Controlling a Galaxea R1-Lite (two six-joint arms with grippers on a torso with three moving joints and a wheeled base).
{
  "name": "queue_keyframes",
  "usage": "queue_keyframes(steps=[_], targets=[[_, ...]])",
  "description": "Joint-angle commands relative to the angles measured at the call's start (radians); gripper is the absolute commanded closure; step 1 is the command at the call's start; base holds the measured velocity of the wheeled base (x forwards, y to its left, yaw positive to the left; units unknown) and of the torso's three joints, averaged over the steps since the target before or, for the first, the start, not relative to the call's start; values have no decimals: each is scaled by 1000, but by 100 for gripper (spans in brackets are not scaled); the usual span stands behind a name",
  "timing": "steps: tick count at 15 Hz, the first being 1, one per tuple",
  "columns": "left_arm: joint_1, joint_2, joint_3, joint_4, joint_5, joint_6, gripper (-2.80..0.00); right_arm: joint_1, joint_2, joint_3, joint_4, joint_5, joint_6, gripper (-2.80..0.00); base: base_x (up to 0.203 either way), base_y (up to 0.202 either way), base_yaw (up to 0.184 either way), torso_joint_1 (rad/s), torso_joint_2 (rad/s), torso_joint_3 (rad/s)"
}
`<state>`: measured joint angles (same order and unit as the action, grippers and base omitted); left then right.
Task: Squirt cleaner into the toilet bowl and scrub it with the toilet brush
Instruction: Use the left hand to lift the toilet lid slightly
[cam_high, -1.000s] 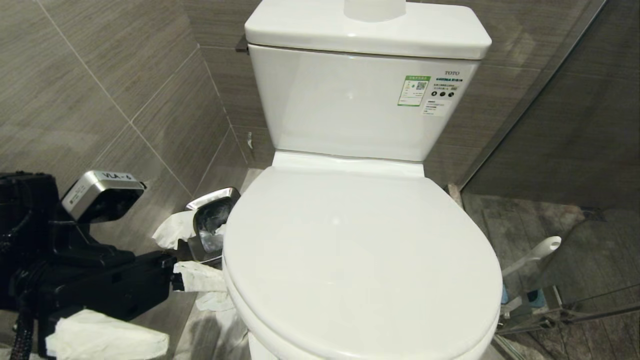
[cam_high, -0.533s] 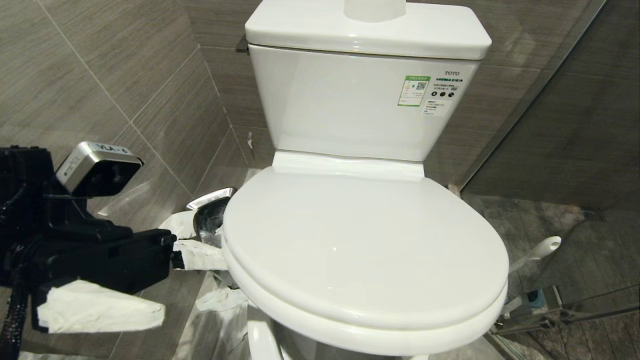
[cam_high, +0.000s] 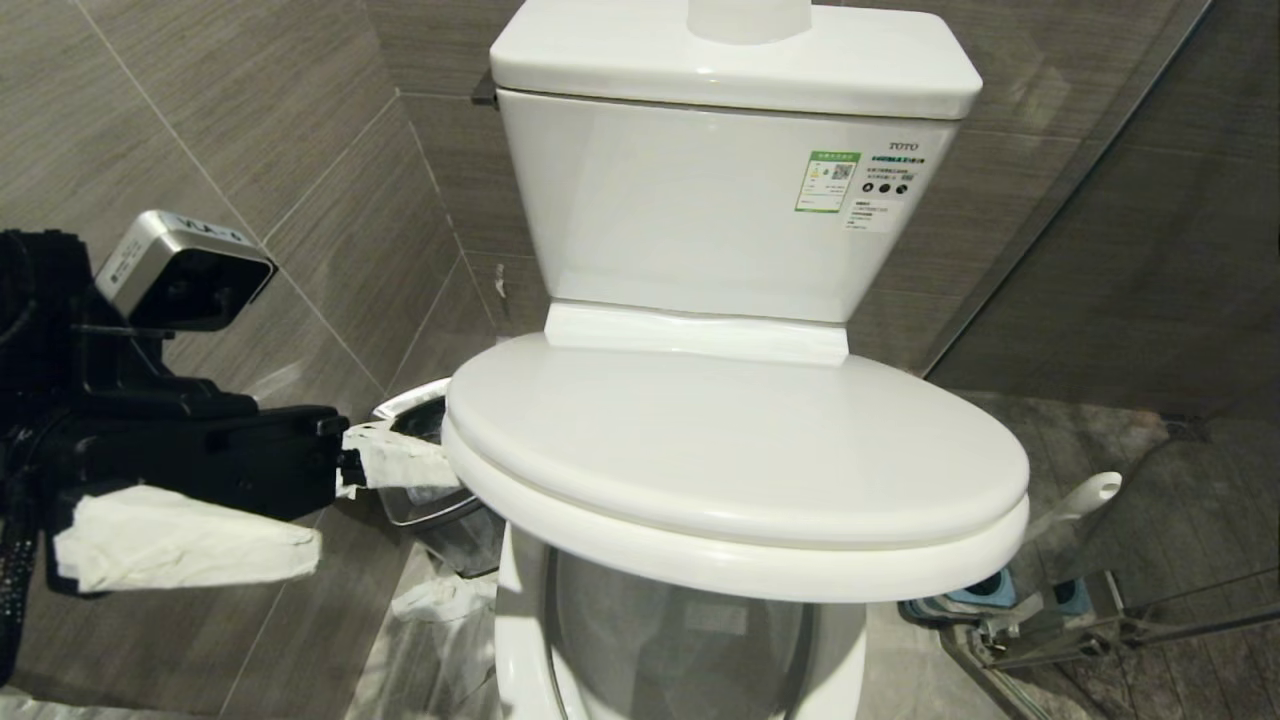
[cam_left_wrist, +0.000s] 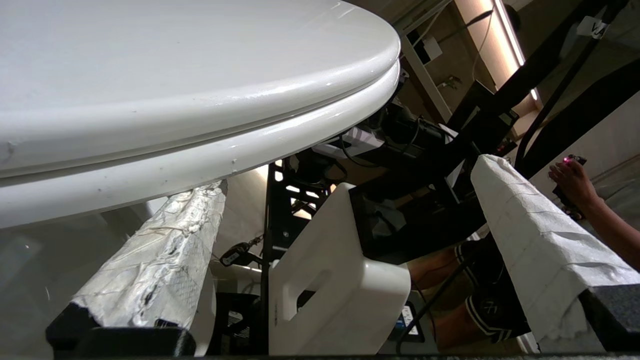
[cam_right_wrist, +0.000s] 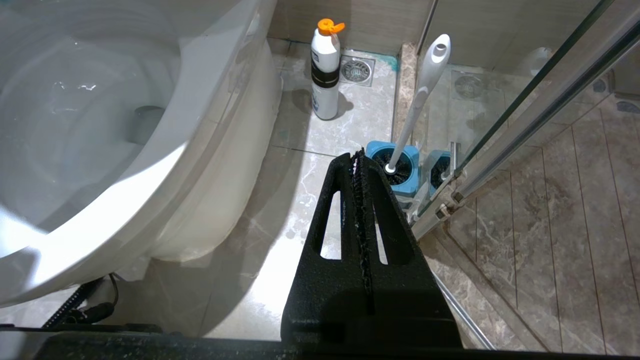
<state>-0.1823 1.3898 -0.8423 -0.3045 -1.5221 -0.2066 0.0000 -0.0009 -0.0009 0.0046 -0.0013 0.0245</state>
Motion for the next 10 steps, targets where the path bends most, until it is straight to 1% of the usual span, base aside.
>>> queue_keyframes(steps=[1,8,10], targets=[[0,13,-29,1,-8,-2,-280,0,1,0,0,0,0,0,0,0,0,0,0,0],[10,81,-186,61,-8,-4,-280,0,1,1,0,0,0,0,0,0,0,0,0,0],[11,99,-211,62,-8,-4,-280,0,1,1,0,0,0,0,0,0,0,0,0,0]])
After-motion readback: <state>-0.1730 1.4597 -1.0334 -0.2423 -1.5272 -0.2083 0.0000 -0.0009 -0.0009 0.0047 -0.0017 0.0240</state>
